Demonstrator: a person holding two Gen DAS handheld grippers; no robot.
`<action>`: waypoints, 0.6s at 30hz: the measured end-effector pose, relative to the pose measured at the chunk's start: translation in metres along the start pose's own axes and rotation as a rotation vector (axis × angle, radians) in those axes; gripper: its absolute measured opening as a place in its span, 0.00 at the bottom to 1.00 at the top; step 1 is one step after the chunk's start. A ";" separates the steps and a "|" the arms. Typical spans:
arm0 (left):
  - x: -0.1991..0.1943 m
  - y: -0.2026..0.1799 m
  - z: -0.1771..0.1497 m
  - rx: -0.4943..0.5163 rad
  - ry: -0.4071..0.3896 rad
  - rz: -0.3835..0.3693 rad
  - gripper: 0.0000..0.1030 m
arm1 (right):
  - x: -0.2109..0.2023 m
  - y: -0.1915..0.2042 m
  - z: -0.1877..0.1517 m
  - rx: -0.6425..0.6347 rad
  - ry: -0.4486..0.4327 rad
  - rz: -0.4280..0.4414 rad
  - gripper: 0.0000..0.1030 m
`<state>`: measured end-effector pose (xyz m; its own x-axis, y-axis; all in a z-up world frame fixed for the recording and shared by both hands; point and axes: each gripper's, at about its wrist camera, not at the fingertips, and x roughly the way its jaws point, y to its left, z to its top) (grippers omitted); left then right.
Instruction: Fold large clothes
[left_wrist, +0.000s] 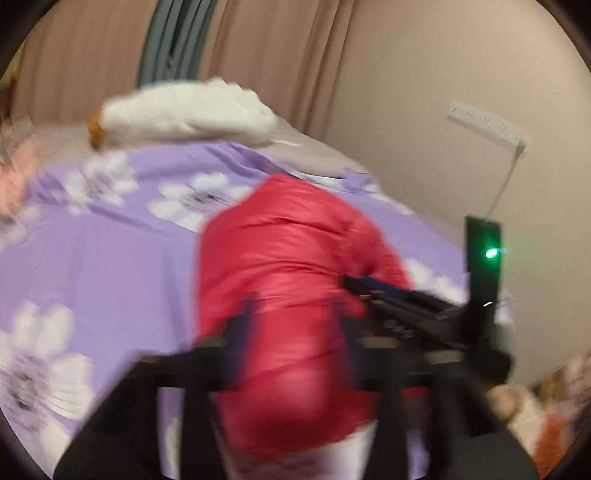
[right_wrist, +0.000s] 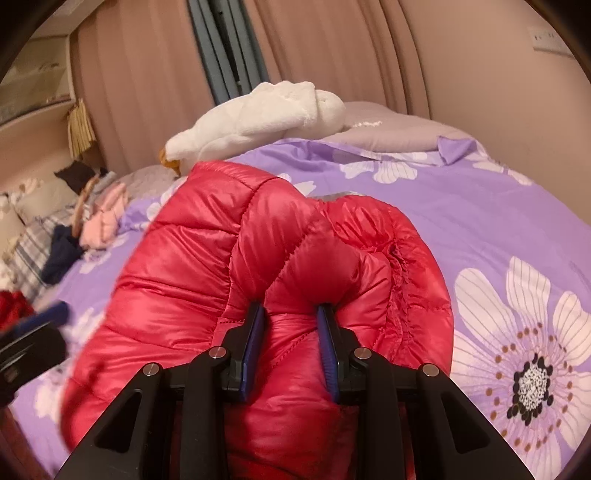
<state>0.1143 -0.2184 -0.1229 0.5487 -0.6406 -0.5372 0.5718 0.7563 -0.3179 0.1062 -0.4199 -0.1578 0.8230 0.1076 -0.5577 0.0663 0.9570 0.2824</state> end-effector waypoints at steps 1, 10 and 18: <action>0.006 0.003 0.001 -0.038 0.041 -0.054 0.05 | -0.003 -0.003 0.001 0.007 0.005 0.021 0.26; 0.053 0.019 -0.017 -0.049 0.124 -0.089 0.04 | -0.013 -0.015 -0.005 0.039 0.149 0.069 0.26; 0.081 0.010 -0.033 0.027 0.126 -0.018 0.04 | 0.024 0.009 -0.035 -0.112 0.197 -0.153 0.25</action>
<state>0.1445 -0.2581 -0.1958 0.4583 -0.6310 -0.6259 0.5982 0.7398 -0.3078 0.1073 -0.3988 -0.1960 0.6820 -0.0005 -0.7314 0.1094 0.9888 0.1014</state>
